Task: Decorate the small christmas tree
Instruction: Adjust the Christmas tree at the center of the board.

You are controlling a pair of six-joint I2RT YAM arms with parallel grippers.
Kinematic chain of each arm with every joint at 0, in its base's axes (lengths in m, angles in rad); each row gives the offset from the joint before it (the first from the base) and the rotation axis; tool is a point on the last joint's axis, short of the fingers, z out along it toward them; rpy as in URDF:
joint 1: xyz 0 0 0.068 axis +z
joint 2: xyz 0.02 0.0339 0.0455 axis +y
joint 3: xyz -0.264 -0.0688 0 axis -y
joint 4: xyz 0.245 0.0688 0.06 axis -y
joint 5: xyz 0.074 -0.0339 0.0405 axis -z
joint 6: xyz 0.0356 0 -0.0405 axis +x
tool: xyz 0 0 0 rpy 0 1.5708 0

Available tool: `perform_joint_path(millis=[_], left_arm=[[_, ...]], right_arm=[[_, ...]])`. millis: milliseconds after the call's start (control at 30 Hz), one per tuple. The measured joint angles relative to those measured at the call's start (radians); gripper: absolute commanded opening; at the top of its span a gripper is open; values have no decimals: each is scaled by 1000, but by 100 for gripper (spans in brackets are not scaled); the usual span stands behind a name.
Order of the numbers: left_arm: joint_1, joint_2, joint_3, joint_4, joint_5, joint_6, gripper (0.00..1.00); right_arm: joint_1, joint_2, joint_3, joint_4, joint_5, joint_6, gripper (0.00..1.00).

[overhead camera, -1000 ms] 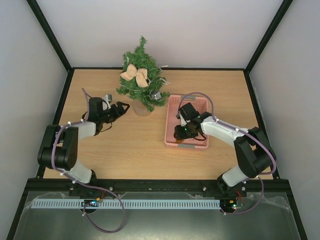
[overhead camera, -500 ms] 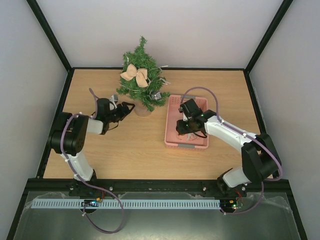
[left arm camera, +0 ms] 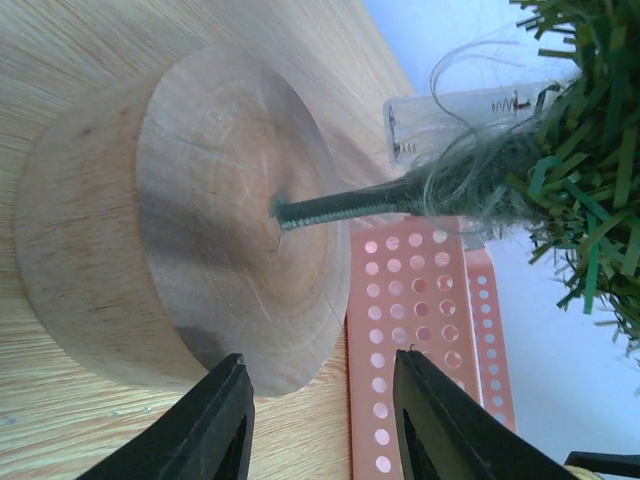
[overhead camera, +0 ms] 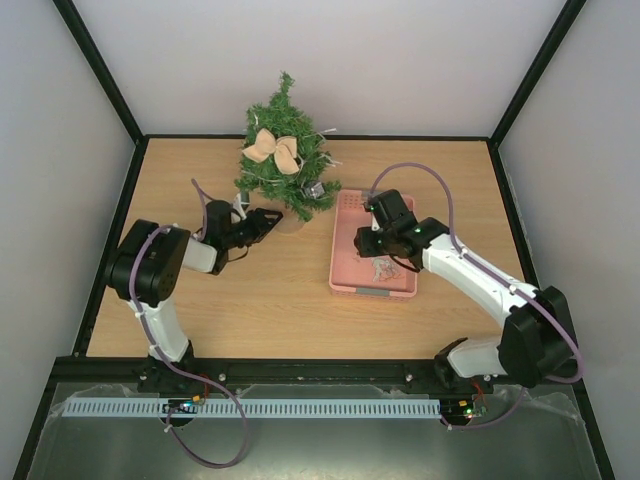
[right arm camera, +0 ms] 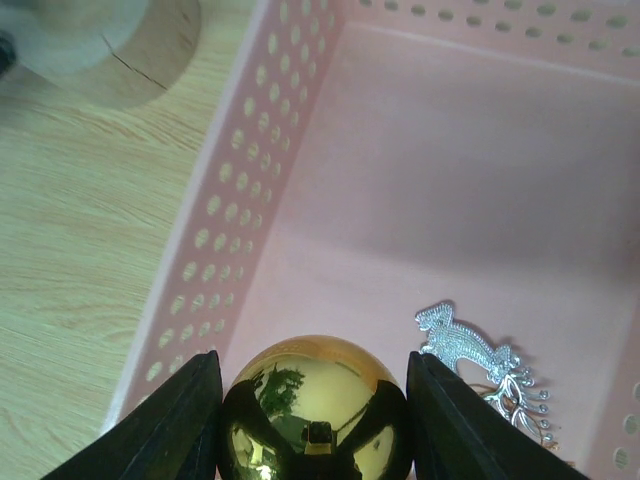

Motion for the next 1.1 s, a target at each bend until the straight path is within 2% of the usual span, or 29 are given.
perform_joint_path(millis=[300, 467, 667, 833, 967, 1100], left_arm=[[-29, 37, -8, 90, 5, -60, 38], [-33, -26, -78, 65, -9, -75, 45], [-32, -222, -122, -91, -18, -39, 46], [-53, -486, -124, -315, -53, 102, 48], [-121, -683, -100, -470, -94, 239, 47], [-211, -819, -98, -518, -114, 320, 45]], right_arm=[[0, -62, 18, 1, 2, 19, 44], [0, -115, 19, 17, -15, 45, 43], [0, -202, 19, 63, -56, 83, 43], [0, -249, 23, 105, -103, 123, 43], [0, -251, 23, 137, -151, 154, 41], [0, -259, 23, 180, -209, 193, 40]])
